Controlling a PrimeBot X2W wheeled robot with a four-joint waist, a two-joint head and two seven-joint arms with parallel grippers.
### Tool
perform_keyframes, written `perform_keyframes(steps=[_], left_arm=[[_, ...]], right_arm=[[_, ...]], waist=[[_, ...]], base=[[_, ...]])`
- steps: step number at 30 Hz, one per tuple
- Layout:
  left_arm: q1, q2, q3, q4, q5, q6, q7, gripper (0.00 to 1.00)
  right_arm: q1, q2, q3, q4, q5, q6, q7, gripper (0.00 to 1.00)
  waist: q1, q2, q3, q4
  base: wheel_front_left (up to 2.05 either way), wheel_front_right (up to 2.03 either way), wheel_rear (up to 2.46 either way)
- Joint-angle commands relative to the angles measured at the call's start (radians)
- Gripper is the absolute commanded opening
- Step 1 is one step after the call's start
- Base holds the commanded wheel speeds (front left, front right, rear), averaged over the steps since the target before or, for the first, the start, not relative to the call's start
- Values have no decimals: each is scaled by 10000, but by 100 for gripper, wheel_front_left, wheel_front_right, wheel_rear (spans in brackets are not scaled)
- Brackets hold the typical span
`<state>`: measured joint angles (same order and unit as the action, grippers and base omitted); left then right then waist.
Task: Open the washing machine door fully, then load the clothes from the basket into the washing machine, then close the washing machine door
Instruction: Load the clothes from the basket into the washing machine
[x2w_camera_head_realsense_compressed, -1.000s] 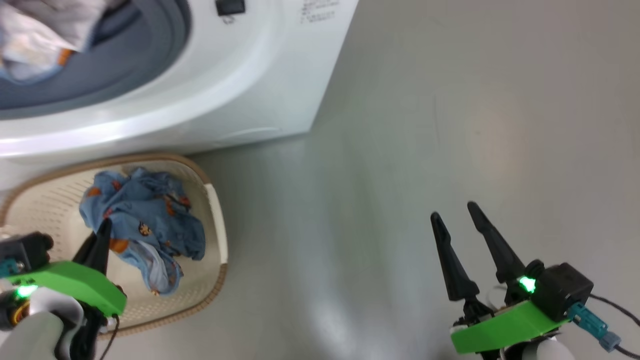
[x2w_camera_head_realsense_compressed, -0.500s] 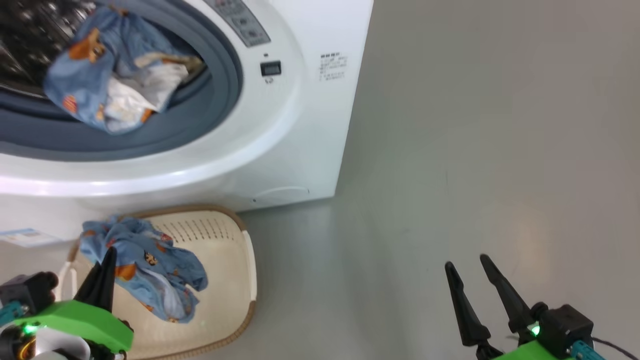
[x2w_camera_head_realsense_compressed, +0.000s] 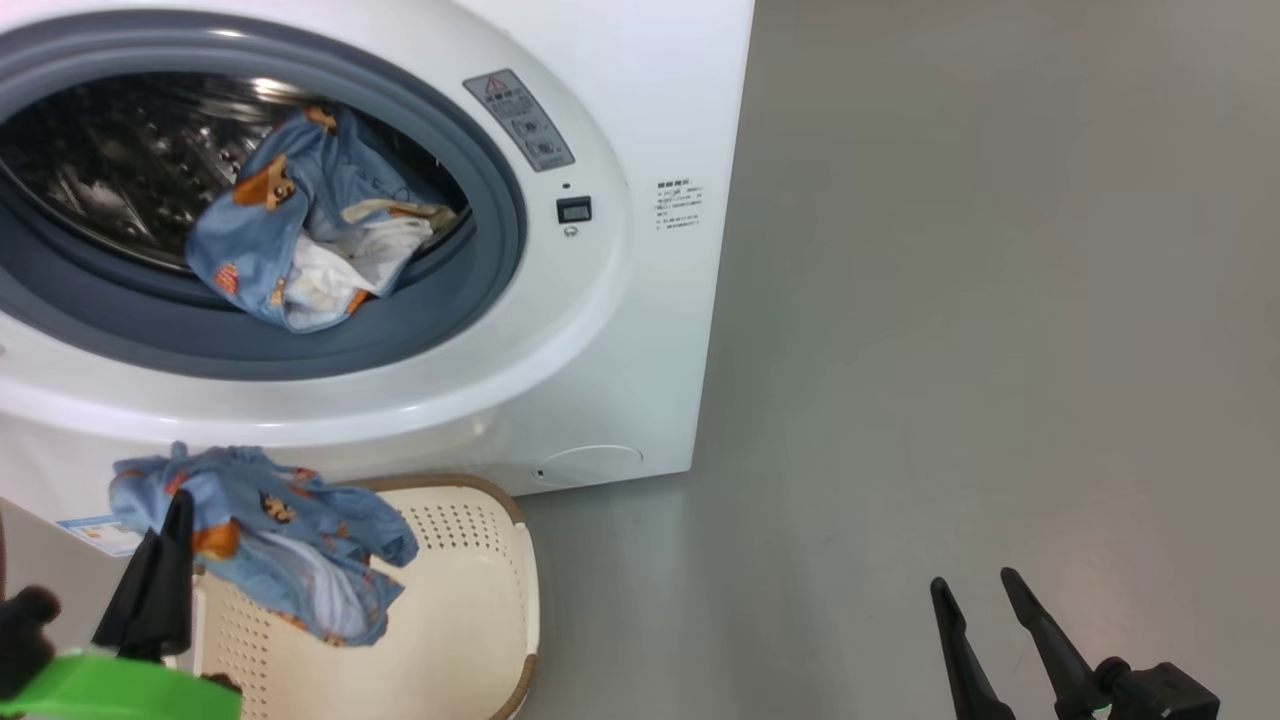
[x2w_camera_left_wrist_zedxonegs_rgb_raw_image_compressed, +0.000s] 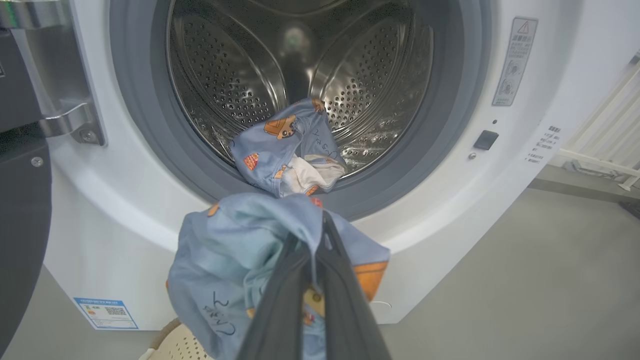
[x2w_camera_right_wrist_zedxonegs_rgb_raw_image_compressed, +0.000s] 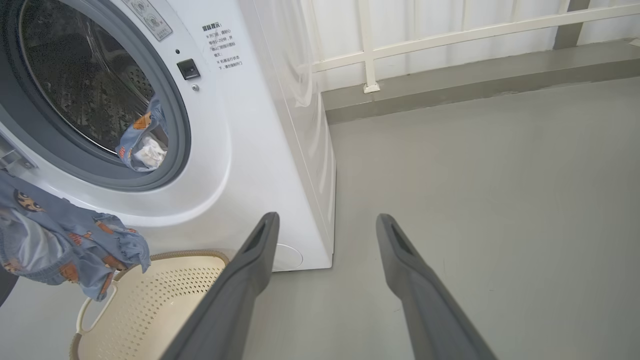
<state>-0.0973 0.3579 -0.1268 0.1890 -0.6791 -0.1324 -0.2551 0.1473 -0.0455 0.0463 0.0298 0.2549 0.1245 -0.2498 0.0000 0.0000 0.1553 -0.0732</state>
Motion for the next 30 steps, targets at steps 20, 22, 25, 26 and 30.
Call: perform_keyframes(steps=[20,22,25,26,30], left_arm=[[2228,-747,1975,-3024,667,17,-67,0],[2130,-764,1989,-3026,567,17,-67,0],[1854,-699,1997,-3004,396,17,-67,0],[1713,-665,1991,-3012,315,17,-67,0],[786,-341,1885,-2909,112,17,-67,0]], right_arm=[[363,-127,-217,-490,-14,62,-120,100],[317,-113,-180,-493,-28,62,-120,100],[214,-89,-135,-517,-49,62,-120,100],[173,-82,-119,-526,-53,62,-120,100],[10,-60,-54,-562,-83,62,-120,100]], waist=[[0,0,-115,-15],[0,0,-55,-39],[0,0,69,-79],[0,0,134,-99],[0,0,384,-165]], base=[[0,0,0],[0,0,0],[0,0,0],[0,0,0],[0,0,0]])
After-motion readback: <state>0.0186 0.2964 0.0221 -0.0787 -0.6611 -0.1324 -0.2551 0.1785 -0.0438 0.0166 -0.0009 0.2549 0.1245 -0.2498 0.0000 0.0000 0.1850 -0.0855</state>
